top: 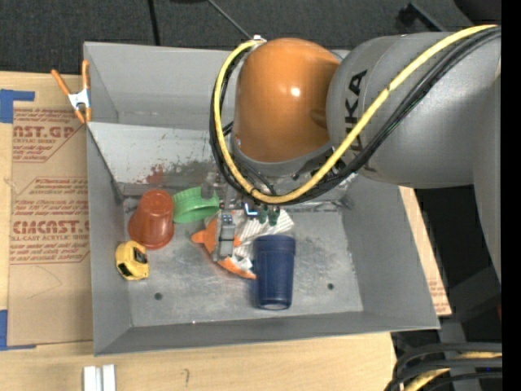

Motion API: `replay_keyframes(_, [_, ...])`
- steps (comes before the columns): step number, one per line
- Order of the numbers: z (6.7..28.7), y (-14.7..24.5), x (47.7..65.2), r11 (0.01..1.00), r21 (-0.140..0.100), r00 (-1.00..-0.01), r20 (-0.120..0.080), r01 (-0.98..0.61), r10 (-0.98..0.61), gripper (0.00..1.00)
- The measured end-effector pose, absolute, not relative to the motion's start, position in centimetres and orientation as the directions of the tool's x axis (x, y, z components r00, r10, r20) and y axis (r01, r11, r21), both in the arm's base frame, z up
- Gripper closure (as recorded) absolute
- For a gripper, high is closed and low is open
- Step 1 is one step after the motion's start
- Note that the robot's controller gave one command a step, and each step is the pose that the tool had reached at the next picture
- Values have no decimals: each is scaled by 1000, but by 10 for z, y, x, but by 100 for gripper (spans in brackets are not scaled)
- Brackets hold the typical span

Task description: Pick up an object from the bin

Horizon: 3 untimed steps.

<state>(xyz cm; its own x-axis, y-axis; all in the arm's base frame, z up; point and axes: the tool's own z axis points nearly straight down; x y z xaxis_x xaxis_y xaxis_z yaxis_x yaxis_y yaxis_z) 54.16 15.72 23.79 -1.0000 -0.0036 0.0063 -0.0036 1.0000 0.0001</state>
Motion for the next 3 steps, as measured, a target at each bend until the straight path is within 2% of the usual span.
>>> replay_keyframes(1, [243,156,543,1000,2,-1000,-2,-1,-1,0])
replay_keyframes(2, [197,124,552,1000,3,-1000,-9,-17,-17,0])
replay_keyframes(3, [153,102,556,984,0,-984,-2,-181,-181,0])
